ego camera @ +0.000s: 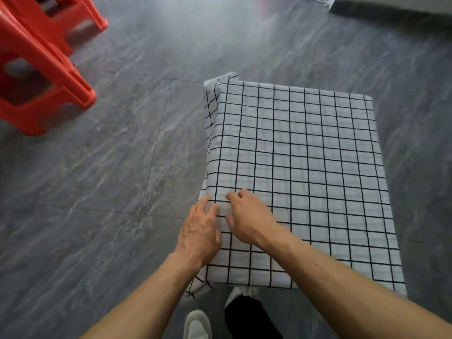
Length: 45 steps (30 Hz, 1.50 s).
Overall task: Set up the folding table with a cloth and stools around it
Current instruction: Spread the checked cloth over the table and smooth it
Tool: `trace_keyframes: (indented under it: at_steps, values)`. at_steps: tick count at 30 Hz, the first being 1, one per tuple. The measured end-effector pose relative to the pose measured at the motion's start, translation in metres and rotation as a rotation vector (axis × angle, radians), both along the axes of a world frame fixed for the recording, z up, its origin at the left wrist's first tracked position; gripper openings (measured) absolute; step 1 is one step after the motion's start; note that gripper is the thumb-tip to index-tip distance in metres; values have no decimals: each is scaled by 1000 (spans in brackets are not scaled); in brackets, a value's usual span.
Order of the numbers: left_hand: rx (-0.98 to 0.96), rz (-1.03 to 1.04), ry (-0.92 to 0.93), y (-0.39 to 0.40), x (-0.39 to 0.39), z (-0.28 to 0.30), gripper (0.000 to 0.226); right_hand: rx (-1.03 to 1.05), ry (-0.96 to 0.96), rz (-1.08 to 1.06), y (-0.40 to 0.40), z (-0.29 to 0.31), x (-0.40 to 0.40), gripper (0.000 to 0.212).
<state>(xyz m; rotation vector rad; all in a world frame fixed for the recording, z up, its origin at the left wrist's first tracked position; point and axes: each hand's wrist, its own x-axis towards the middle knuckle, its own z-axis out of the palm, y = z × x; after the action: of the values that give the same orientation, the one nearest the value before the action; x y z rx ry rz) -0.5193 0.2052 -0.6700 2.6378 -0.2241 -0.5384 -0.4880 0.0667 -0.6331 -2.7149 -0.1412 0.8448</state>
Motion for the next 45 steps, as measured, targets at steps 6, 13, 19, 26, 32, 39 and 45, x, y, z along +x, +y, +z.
trace_keyframes:
  at_steps: [6, 13, 19, 26, 32, 39, 45]
  values:
    - [20, 23, -10, -17, 62, 6, 49, 76, -100, -53, -31, 3, 54, 42]
    - [4, 33, 5, -32, 117, 8, 48, 81, -149, -88, -50, 0, 105, 52]
    - [-22, 38, 17, -38, 144, -5, 57, 15, -164, -87, -42, -24, 141, 67]
    - [-84, -16, -6, -34, 185, -14, 62, -91, -139, -134, -26, -37, 178, 86]
    - [-169, -44, -35, -40, 237, -15, 52, -152, -71, -134, -22, -33, 193, 86]
    - [-142, -14, -35, -46, 302, -16, 41, 18, -148, -239, -36, -18, 264, 56]
    - [-142, -62, -20, -46, 338, -17, 44, -103, -128, -327, -25, -38, 304, 78]
